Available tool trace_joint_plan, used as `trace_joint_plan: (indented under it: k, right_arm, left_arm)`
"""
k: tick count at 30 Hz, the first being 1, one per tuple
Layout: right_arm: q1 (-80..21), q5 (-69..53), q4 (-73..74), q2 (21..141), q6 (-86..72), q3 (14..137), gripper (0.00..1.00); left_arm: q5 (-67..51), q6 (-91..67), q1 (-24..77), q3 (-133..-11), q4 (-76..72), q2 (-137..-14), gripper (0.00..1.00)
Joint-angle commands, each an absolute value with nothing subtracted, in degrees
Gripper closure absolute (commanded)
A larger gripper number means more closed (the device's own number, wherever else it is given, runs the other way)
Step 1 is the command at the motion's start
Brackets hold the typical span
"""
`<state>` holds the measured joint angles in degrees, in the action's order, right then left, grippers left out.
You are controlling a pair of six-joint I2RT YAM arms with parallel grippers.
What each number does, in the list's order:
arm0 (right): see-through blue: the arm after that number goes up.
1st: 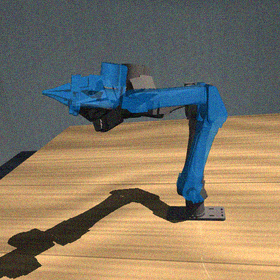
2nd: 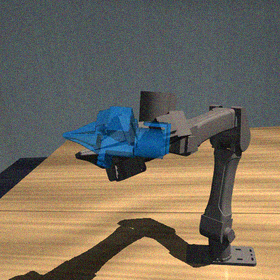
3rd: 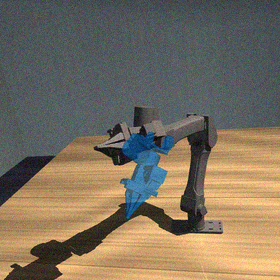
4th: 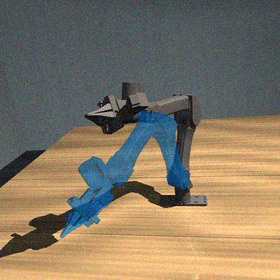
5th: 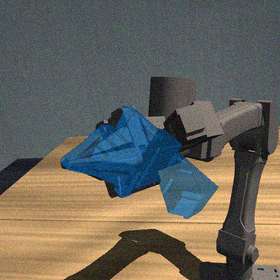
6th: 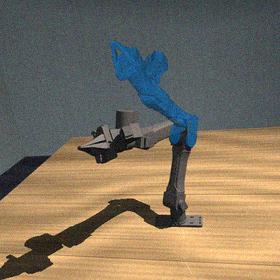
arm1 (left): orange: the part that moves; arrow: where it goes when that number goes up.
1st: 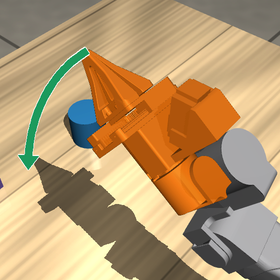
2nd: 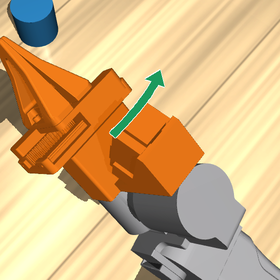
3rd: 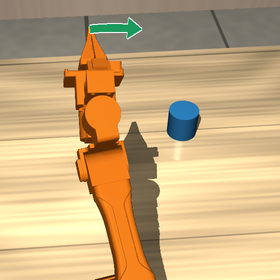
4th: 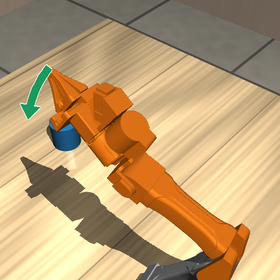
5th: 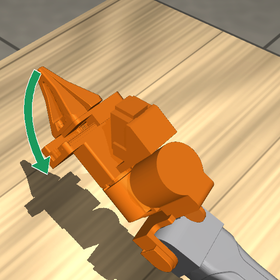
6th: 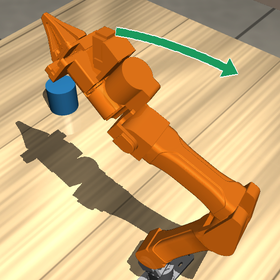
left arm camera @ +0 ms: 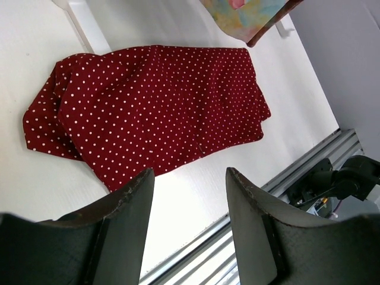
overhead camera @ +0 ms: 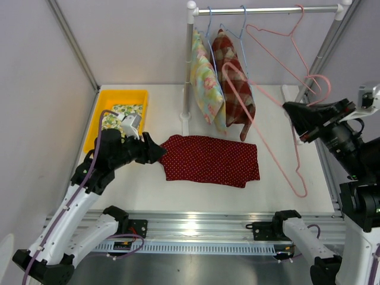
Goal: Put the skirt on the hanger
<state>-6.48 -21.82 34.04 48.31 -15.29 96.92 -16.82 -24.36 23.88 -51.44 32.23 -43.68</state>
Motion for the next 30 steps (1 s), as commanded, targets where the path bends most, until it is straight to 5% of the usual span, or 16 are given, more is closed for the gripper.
trace_joint_plan:
  k: [1, 5, 15, 22, 30]
  right_arm:
    - [-6.4, -39.6, 37.7, 49.1, -20.3, 91.9, 1.0]
    - [-10.4, -49.1, 22.1, 45.3, -33.4, 73.6, 1.0]
    - [-51.1, -16.0, 10.5, 51.3, -26.3, 55.8, 1.0]
    - [-54.6, -8.7, -8.2, 57.8, -27.2, 41.0, 1.0]
    - [-51.9, -14.9, -31.0, 68.3, -33.0, 31.6, 1.0]
  left_arm:
    - [-17.1, -24.4, 24.2, -54.4, 32.9, -41.6, 0.43]
    - [-12.7, -27.1, 24.2, -55.2, 34.5, -37.8, 0.43]
    - [-9.8, -30.4, 24.2, -54.2, 37.1, -34.2, 0.43]
    - [-9.0, -34.9, 25.6, -43.0, 33.1, -33.3, 0.47]
    - [-4.8, -38.3, 27.7, -31.2, 26.2, -33.8, 0.47]
